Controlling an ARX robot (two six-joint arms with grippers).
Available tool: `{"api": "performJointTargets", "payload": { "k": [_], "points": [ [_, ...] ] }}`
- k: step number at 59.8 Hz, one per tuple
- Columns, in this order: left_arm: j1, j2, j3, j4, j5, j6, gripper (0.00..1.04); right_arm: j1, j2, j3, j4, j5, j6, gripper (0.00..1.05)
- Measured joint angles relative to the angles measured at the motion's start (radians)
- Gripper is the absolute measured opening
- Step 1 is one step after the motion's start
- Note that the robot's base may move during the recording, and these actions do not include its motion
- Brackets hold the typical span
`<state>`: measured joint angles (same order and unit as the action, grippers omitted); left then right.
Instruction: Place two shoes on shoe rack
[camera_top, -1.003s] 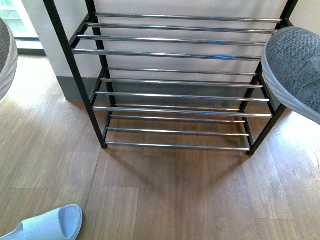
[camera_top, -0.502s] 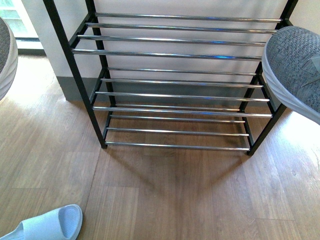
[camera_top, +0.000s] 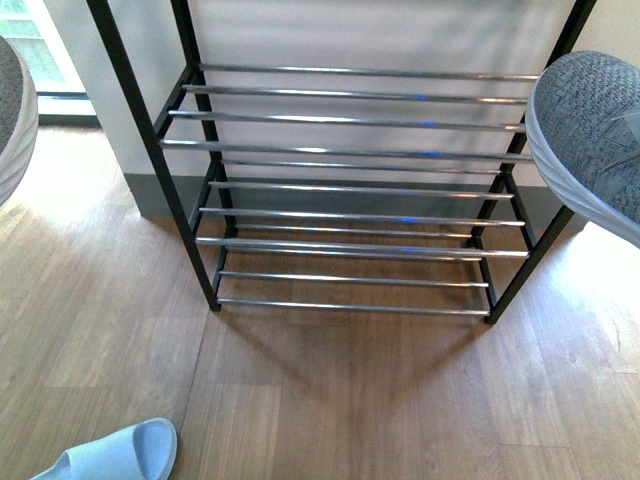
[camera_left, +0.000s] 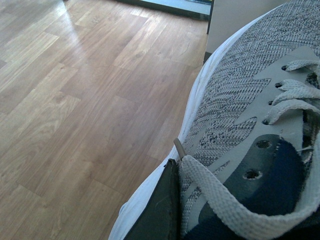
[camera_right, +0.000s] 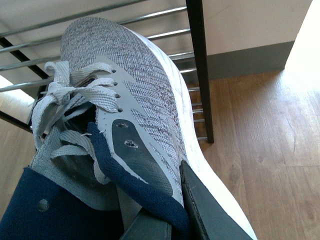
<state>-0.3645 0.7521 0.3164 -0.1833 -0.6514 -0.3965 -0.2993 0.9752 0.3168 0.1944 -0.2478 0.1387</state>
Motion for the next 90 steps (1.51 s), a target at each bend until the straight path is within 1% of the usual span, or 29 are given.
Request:
{"api": "performJointTargets", "payload": {
  "k": [46,48,51,53,55,58,66,80,90],
  "points": [
    [0.0,0.0,0.0,0.0,-0.003,0.0,0.02,0.0,0.0,0.0,0.0,0.0,0.0,0.01],
    [0.0,0.0,0.0,0.0,-0.003,0.0,0.02,-0.001,0.005,-0.006,0.027,-0.006,-0.004,0.01],
    [0.0,0.0,0.0,0.0,-0.001,0.0,0.02,-0.003,0.021,-0.055,0.195,-0.026,-0.023,0.01],
    [0.0,0.0,0.0,0.0,-0.002,0.0,0.02,-0.003,0.027,-0.072,0.279,-0.027,-0.024,0.01],
    [0.0,0.0,0.0,0.0,-0.002,0.0,0.02,0.0,0.032,-0.077,0.337,-0.023,-0.026,0.01],
    [0.0,0.0,0.0,0.0,-0.001,0.0,0.02,0.009,0.033,-0.065,0.363,-0.012,-0.027,0.01],
    [0.0,0.0,0.0,0.0,-0.002,0.0,0.02,0.05,0.068,0.018,0.332,0.044,0.003,0.01],
    [0.0,0.0,0.0,0.0,-0.001,0.0,0.02,0.189,0.249,0.229,0.182,0.148,0.099,0.01],
    [0.0,0.0,0.0,0.0,-0.002,0.0,0.02,0.262,0.386,0.398,0.101,0.214,0.183,0.01]
  ]
}}
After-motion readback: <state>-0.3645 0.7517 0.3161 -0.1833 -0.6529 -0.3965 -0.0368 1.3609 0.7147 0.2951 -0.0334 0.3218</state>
